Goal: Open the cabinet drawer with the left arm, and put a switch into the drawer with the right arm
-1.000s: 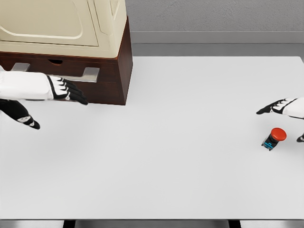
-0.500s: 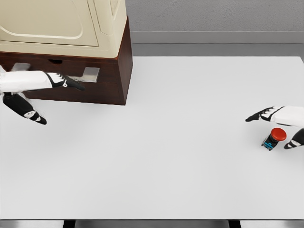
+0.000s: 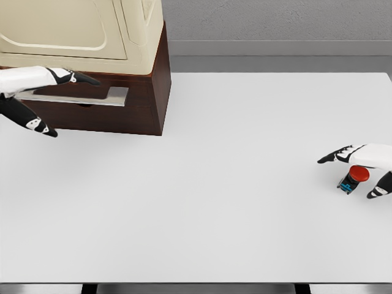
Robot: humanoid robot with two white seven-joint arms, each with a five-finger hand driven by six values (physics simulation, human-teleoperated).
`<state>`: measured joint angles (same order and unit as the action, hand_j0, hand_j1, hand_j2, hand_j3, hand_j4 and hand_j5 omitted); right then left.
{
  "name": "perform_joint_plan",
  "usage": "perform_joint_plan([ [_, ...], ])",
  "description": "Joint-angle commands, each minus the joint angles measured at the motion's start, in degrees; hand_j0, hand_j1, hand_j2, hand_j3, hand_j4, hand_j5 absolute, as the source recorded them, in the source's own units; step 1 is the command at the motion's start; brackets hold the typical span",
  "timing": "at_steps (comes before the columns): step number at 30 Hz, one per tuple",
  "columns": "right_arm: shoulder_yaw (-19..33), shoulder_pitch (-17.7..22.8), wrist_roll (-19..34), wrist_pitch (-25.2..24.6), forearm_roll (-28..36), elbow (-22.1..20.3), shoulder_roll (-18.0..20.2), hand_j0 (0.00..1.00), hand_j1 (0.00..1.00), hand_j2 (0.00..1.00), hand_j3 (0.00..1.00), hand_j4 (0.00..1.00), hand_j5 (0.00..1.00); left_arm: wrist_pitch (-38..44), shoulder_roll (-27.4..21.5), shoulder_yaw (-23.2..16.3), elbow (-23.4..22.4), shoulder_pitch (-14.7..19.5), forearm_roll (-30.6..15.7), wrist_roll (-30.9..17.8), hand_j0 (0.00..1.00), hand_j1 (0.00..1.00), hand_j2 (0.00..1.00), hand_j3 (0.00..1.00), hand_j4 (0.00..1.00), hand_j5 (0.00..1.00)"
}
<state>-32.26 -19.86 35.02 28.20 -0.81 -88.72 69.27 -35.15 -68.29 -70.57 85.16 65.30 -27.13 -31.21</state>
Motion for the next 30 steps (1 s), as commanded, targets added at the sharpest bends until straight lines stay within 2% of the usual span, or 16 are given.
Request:
perform_joint_plan([
  [1, -0.09, 0.0, -0.02, -0.07, 0.2, 0.21, -0.1, 0.97, 0.97, 0.97, 0.97, 0.97, 0.97, 0.15, 0.26, -0.01, -0.09, 0.01, -0.56, -0.17, 1.0, 1.0, 1.0, 1.0, 1.0, 1.0],
  [6, -0.79, 0.0, -0.02, -0.07, 0.2, 0.21, -0.46, 0.89, 0.89, 0.89, 0.89, 0.89, 0.89, 0.15, 0.35, 0.08, -1.84, -1.05, -1.08, -0.26, 1.0, 1.0, 1.0, 1.0, 1.0, 1.0],
  [9, -0.79, 0.0, -0.02, -0.07, 0.2, 0.21, -0.46, 0.89, 0.89, 0.89, 0.89, 0.89, 0.89, 0.15, 0.44, 0.08, -3.07, -1.31, -1.26, -0.26, 1.0, 1.0, 1.0, 1.0, 1.0, 1.0],
  [11, -1.32, 0.0, -0.02, -0.07, -0.42, 0.3, -0.54, 0.89, 0.89, 0.89, 0.89, 0.89, 0.89, 0.15, 0.44, 0.87, -3.07, -2.63, -1.35, -0.17, 1.0, 1.0, 1.0, 1.0, 1.0, 1.0],
  [26, -1.23, -0.18, -0.02, 0.01, -0.59, 1.79, -0.46, 0.77, 0.77, 0.77, 0.77, 0.77, 0.77, 2.72, 2.28, 0.96, -4.48, -3.25, -2.31, 0.27, 1.0, 1.0, 1.0, 1.0, 1.0, 1.0],
  [30, -1.23, -0.26, -0.02, 0.01, -0.59, 2.15, -0.46, 0.7, 0.7, 0.7, 0.7, 0.7, 0.7, 3.24, 2.63, 0.96, -4.74, -3.6, -2.58, 0.18, 1.0, 1.0, 1.0, 1.0, 1.0, 1.0],
])
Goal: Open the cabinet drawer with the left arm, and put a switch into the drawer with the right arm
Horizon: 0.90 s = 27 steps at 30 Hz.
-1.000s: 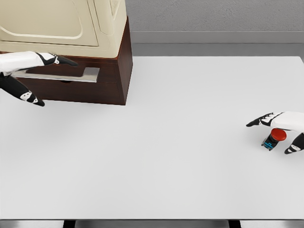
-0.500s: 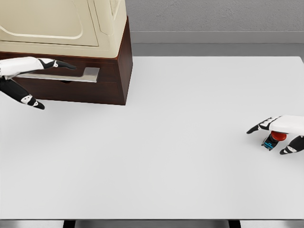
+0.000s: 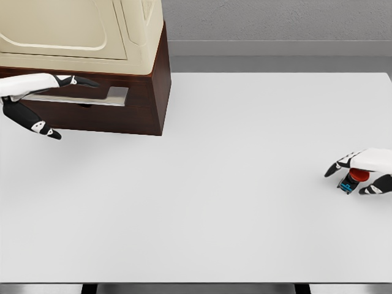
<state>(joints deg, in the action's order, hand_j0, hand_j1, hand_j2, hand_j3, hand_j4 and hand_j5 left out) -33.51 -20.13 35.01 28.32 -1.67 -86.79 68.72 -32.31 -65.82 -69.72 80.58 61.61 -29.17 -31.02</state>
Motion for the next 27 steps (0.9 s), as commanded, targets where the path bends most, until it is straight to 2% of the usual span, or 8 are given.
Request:
perform_joint_plan([
  [1, 0.02, 0.0, -0.01, -0.1, 0.27, 0.4, 0.1, 0.7, 0.7, 0.7, 0.7, 0.7, 0.7, 1.46, 0.34, 0.11, -0.16, -0.35, -0.54, 0.08, 1.0, 1.0, 1.0, 1.0, 1.0, 1.0],
  [9, 0.02, 0.0, -0.01, -0.1, -0.35, 0.48, 0.1, 0.64, 0.64, 0.64, 0.64, 0.64, 0.64, 1.46, 0.7, 0.2, -1.65, -0.79, -0.54, -0.01, 1.0, 1.0, 1.0, 1.0, 1.0, 1.0],
  [15, 0.11, 0.0, -0.01, 0.07, -0.44, 0.48, 0.01, 0.52, 0.52, 0.52, 0.52, 0.52, 0.52, 1.46, 0.7, 0.2, -1.65, -1.58, -0.54, -0.01, 1.0, 1.0, 1.0, 1.0, 1.0, 1.0],
  [16, 0.11, 0.0, -0.01, 1.3, -0.35, 0.57, 0.1, 0.5, 0.5, 0.5, 0.5, 0.5, 0.5, 1.46, 0.61, 0.2, -1.65, -1.58, -0.54, -0.01, 1.0, 1.0, 1.0, 1.0, 1.0, 1.0],
  [20, 0.2, -0.18, -0.01, 1.39, -0.35, 0.66, 0.1, 0.49, 0.49, 0.49, 0.49, 0.49, 0.49, 1.46, 0.61, 0.28, -1.65, -2.28, -0.63, -0.01, 1.0, 1.0, 1.0, 1.0, 1.0, 1.0],
  [23, 0.29, -0.53, -0.01, 1.39, -0.35, 0.66, 0.01, 0.49, 0.49, 0.49, 0.49, 0.49, 0.49, 1.46, 0.7, 3.36, -1.65, -4.83, -0.63, -0.01, 1.0, 1.0, 1.0, 1.0, 1.0, 1.0],
  [27, 0.64, -0.79, -0.01, 2.0, -0.35, 0.57, 0.01, 0.49, 0.49, 0.49, 0.49, 0.49, 0.49, 1.46, 0.61, 3.45, -1.56, -4.83, -0.72, -0.01, 1.0, 1.0, 1.0, 1.0, 1.0, 1.0],
])
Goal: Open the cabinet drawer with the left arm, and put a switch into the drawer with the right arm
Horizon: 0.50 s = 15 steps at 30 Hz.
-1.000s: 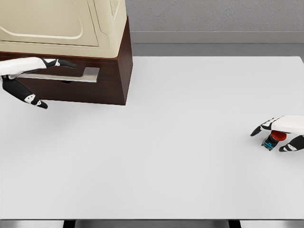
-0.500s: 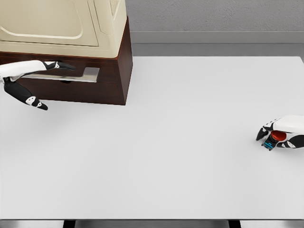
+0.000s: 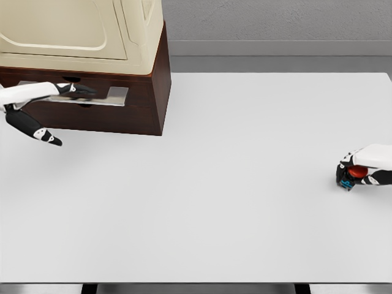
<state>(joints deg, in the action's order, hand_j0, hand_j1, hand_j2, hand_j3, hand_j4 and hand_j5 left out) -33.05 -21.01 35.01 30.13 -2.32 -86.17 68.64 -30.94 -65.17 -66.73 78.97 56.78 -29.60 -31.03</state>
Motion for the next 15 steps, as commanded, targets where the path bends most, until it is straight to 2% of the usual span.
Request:
perform_joint_plan([
  [1, 0.18, 0.0, -0.01, 0.19, 0.3, -0.05, 0.09, 0.49, 0.49, 0.49, 0.49, 0.49, 0.49, 0.09, -0.05, 0.37, 0.04, 0.0, -0.46, 0.0, 1.0, 1.0, 1.0, 1.0, 1.0, 1.0],
  [15, 0.36, -2.46, -0.01, 0.19, 0.39, -0.4, -1.5, 0.5, 0.5, 0.5, 0.5, 0.5, 0.5, 0.09, -0.31, 0.28, 0.57, -1.32, -1.77, -0.35, 1.0, 1.0, 1.0, 1.0, 1.0, 1.0],
])
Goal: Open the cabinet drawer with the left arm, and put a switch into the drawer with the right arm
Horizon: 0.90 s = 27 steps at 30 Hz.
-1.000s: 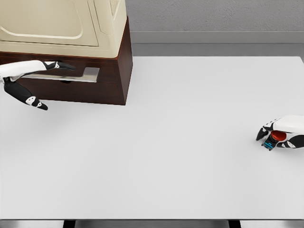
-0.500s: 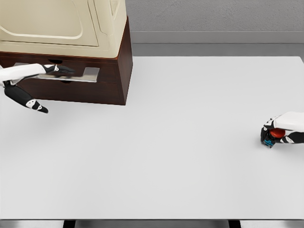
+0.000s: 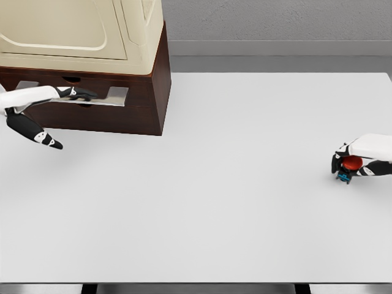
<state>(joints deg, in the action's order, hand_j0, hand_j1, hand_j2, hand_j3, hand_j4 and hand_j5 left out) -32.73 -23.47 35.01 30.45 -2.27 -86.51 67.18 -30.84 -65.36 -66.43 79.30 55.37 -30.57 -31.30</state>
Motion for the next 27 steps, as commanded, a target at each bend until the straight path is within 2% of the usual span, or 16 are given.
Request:
perform_joint_plan([
  [1, 0.03, 0.0, -0.01, -0.13, 0.34, -0.06, -0.03, 0.5, 0.5, 0.5, 0.5, 0.5, 0.5, -0.01, -0.29, -0.01, 0.24, 0.0, -0.89, -0.17, 1.0, 1.0, 1.0, 1.0, 1.0, 1.0],
  [15, 0.03, -1.58, -0.01, -0.13, 0.43, -0.15, -1.62, 0.49, 0.49, 0.49, 0.49, 0.49, 0.49, -0.1, -0.73, -0.37, 1.55, -0.44, -1.15, -1.31, 1.0, 1.0, 1.0, 1.0, 1.0, 1.0],
  [18, 0.03, -1.76, -0.01, -0.13, 0.43, -0.15, -1.62, 0.49, 0.49, 0.49, 0.49, 0.49, 0.49, -0.1, -1.96, -0.45, 3.05, -0.44, -2.12, -1.31, 1.0, 1.0, 1.0, 1.0, 1.0, 1.0],
  [27, 0.03, -3.08, -0.01, -0.3, 0.51, -0.06, -2.49, 0.48, 0.48, 0.48, 0.48, 0.48, 0.48, -0.1, -3.45, -0.63, 3.75, -0.44, -2.38, -2.54, 1.0, 1.0, 1.0, 1.0, 1.0, 1.0],
])
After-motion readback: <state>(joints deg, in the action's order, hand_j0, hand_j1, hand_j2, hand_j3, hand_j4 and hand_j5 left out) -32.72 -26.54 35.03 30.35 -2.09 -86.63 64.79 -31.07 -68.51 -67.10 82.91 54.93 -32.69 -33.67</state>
